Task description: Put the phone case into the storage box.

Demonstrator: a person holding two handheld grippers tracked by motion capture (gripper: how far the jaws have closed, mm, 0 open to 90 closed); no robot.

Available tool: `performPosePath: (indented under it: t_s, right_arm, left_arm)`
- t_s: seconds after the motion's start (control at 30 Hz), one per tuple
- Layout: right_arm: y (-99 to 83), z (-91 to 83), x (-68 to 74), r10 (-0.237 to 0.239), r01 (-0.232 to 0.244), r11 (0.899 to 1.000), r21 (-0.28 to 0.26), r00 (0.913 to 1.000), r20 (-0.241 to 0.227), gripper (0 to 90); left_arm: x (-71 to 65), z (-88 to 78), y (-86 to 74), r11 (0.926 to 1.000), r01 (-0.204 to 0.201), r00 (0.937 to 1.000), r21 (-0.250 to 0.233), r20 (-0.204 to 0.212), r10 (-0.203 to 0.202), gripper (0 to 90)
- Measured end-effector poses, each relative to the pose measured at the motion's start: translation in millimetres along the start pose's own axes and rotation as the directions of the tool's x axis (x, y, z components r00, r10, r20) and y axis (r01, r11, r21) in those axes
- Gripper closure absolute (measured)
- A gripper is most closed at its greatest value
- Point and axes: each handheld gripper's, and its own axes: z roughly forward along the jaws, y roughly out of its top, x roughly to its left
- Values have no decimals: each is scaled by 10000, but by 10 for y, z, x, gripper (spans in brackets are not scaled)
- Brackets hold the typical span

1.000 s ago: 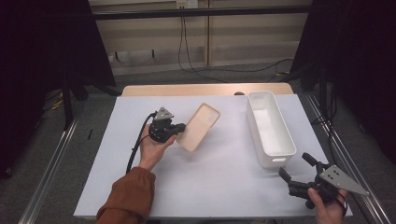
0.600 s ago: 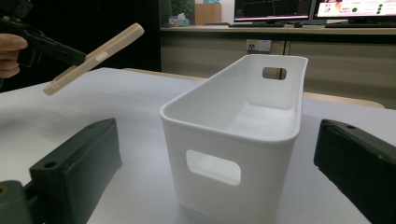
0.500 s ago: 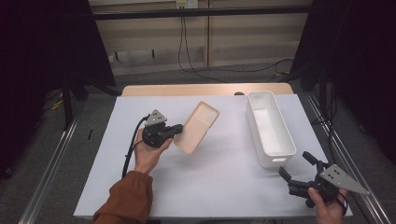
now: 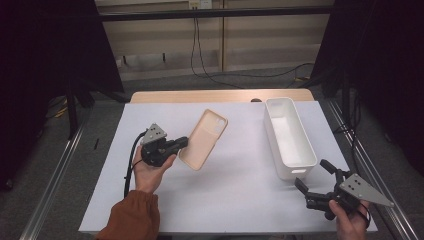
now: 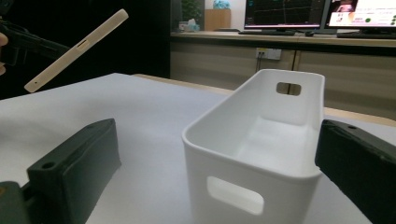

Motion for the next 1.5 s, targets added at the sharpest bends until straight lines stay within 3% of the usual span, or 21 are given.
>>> performPosePath:
  t_s: [0.27,0.3,0.4,0.7,1.07,1.3,1.5]
  right_arm:
    - [85,85,54,-164,164,9999,0,9992,-378,0]
    - [89,97,55,-201,203,9998,33,9989,-429,0]
    - [94,142,76,-130,131,9999,13,9986,-515,0]
    - [184,349,198,-170,174,9998,31,9940,-1081,0]
    - [280,602,413,-211,247,9996,168,9822,-1866,0]
    - [368,688,466,-295,315,9995,61,9766,-2132,0]
    - [391,776,483,-378,439,9988,194,9683,-2471,43]
  left_arm:
    - [-130,-75,-26,9993,-176,9998,-323,29,177,878]
    - [-143,-83,-49,9989,-3,9999,-462,150,10,878]
    - [-156,-79,-61,9982,22,9999,-597,155,-12,878]
    - [-202,-32,-83,9984,-121,9998,-548,153,129,878]
    - [-315,50,-112,9978,-336,9989,-570,311,354,878]
    - [-407,119,-112,9975,-493,9979,-514,405,514,878]
    - [-436,120,-49,9956,-474,9978,-807,431,510,878]
